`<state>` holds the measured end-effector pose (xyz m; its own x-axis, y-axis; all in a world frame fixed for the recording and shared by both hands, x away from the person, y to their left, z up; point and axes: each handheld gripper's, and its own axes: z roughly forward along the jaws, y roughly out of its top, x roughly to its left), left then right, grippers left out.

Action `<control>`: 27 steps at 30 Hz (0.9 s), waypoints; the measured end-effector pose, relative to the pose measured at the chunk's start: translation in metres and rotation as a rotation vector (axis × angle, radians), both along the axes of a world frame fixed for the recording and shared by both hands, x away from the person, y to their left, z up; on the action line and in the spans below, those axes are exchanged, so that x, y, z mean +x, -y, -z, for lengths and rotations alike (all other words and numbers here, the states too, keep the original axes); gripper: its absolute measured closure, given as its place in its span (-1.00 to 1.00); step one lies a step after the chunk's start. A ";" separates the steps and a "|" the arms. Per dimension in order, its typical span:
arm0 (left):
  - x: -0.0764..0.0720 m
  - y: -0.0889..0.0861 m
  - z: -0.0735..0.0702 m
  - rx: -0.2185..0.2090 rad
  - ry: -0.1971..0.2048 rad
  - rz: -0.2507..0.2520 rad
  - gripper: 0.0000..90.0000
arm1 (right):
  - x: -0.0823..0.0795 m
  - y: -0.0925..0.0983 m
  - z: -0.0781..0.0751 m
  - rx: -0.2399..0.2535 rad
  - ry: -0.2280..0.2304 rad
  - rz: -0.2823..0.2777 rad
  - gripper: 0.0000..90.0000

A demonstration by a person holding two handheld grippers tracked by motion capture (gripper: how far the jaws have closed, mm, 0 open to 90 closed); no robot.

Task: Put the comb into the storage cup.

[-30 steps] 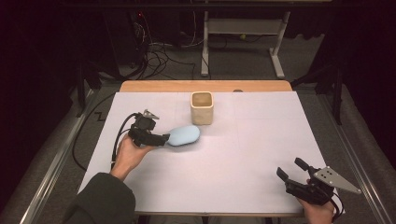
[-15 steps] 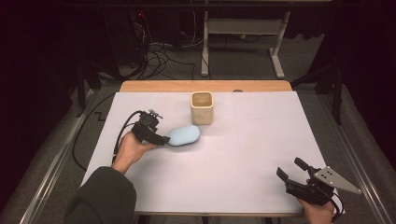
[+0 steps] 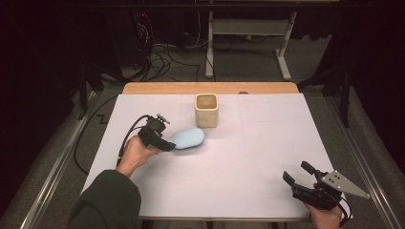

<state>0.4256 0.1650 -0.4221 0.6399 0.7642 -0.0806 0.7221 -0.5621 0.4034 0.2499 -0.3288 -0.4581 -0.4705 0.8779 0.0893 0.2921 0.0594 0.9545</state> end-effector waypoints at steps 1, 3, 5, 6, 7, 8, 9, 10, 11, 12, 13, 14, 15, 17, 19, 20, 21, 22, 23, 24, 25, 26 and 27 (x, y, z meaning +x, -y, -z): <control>0.000 0.000 0.000 0.005 -0.004 0.005 -0.36 | 0.000 0.000 0.000 0.000 0.000 -0.002 -0.56; 0.000 0.001 0.001 0.010 -0.005 0.006 -0.37 | 0.000 0.000 0.000 0.000 0.002 -0.001 -0.56; 0.000 0.000 0.003 0.016 -0.006 0.014 -0.38 | 0.000 -0.001 0.000 -0.001 -0.001 -0.003 -0.56; 0.000 0.000 0.003 0.018 -0.006 0.016 -0.39 | 0.000 -0.001 0.000 -0.001 0.000 -0.002 -0.56; 0.000 0.000 0.003 0.022 -0.007 0.019 -0.39 | 0.000 -0.001 0.000 0.001 0.000 -0.002 -0.56; -0.001 0.000 0.003 0.024 -0.010 0.021 -0.39 | 0.000 -0.001 0.000 0.001 -0.002 -0.002 -0.56; -0.001 0.000 0.003 0.025 -0.013 0.023 -0.39 | 0.000 -0.001 0.000 0.000 -0.003 -0.002 -0.56; -0.001 0.000 0.003 0.027 -0.013 0.025 -0.39 | 0.000 -0.001 0.000 -0.002 -0.005 -0.005 -0.56; -0.001 0.000 0.004 0.026 -0.017 0.025 -0.39 | 0.000 -0.001 0.000 -0.003 -0.005 -0.005 -0.56; -0.001 0.000 0.004 0.026 -0.019 0.028 -0.39 | 0.000 -0.001 0.000 -0.003 -0.005 -0.005 -0.56; -0.001 0.000 0.004 0.026 -0.017 0.027 -0.39 | 0.000 -0.001 0.000 -0.004 -0.005 -0.004 -0.56; -0.002 0.000 0.004 0.027 -0.018 0.029 -0.39 | 0.001 -0.001 0.001 -0.005 -0.006 -0.004 -0.56; -0.002 0.000 0.004 0.028 -0.019 0.031 -0.38 | 0.001 -0.001 0.001 -0.007 -0.006 -0.005 -0.56; -0.002 0.000 0.004 0.030 -0.021 0.036 -0.36 | 0.000 -0.001 0.001 -0.009 -0.003 -0.005 -0.56; -0.002 0.000 0.005 0.029 -0.019 0.038 -0.36 | 0.000 -0.001 0.000 -0.008 -0.003 -0.005 -0.56; -0.002 0.000 0.005 0.029 -0.020 0.039 -0.35 | 0.000 -0.001 0.000 -0.006 -0.005 -0.004 -0.56; -0.002 0.000 0.005 0.028 -0.022 0.041 -0.34 | 0.001 -0.001 0.001 -0.006 -0.006 -0.004 -0.56; -0.002 0.000 0.005 0.030 -0.025 0.043 -0.33 | 0.001 -0.001 0.001 -0.007 -0.006 -0.004 -0.56; -0.003 0.001 0.005 0.032 -0.027 0.047 -0.33 | 0.001 -0.001 0.001 -0.008 -0.004 -0.004 -0.56; -0.003 0.001 0.006 0.035 -0.026 0.049 -0.33 | 0.001 -0.001 0.001 -0.008 -0.004 -0.004 -0.56; -0.003 0.001 0.006 0.035 -0.026 0.049 -0.32 | 0.001 -0.001 0.001 -0.008 -0.004 -0.004 -0.56; -0.003 0.002 0.007 0.044 -0.026 0.055 -0.31 | 0.001 -0.001 0.001 -0.009 -0.006 -0.005 -0.56; -0.004 0.003 0.007 0.049 -0.026 0.058 -0.30 | 0.001 -0.001 0.001 -0.007 -0.006 -0.005 -0.56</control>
<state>0.4217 0.1623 -0.4292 0.6810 0.7297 -0.0617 0.6980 -0.6214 0.3558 0.2509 -0.3276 -0.4590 -0.4740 0.8763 0.0860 0.2975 0.0674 0.9523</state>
